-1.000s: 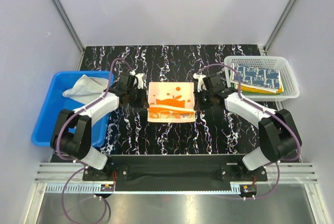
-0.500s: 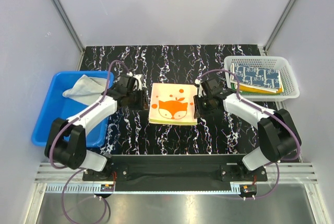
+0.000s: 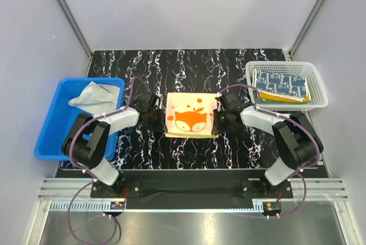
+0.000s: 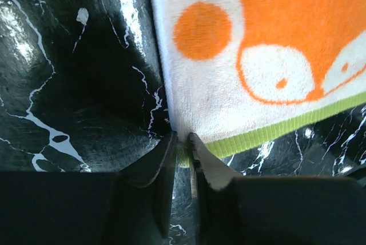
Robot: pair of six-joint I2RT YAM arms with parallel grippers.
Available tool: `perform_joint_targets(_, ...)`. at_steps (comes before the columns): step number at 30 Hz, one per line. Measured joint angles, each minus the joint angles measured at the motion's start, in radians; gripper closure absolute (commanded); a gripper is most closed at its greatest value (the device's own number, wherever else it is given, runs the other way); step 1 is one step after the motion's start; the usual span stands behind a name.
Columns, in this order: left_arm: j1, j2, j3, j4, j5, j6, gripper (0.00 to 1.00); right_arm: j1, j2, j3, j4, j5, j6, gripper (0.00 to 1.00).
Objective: Fold and stack the towels
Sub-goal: Fold the towel
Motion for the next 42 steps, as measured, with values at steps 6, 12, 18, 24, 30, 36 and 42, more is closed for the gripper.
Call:
perform_joint_targets(6,-0.01,-0.088,-0.006,-0.08,-0.064,-0.042,0.62,0.0,-0.036,0.003,-0.053,0.034,0.003,0.68)
perform_joint_targets(12,-0.002,-0.091,0.311,-0.249,-0.109,0.037,0.6,-0.003,-0.055,0.187,-0.174,0.061,-0.09,0.59)
perform_joint_targets(18,0.05,0.086,0.634,-0.195,-0.046,0.197,0.67,-0.097,0.076,0.483,-0.188,-0.002,-0.217,0.72)
perform_joint_targets(24,0.094,0.333,0.681,-0.183,0.037,0.262,0.69,-0.168,0.302,0.646,-0.188,-0.027,-0.289,0.85)
perform_joint_targets(30,0.095,0.501,0.706,-0.208,0.053,0.278,0.7,-0.165,0.467,0.695,-0.171,-0.026,-0.325,0.92)
perform_joint_targets(36,0.099,0.549,0.809,-0.223,0.022,0.294,0.71,-0.166,0.526,0.723,-0.143,-0.008,-0.35,0.84)
perform_joint_targets(42,0.103,0.561,0.838,-0.288,0.017,0.349,0.58,-0.166,0.525,0.738,-0.168,-0.031,-0.412,0.67)
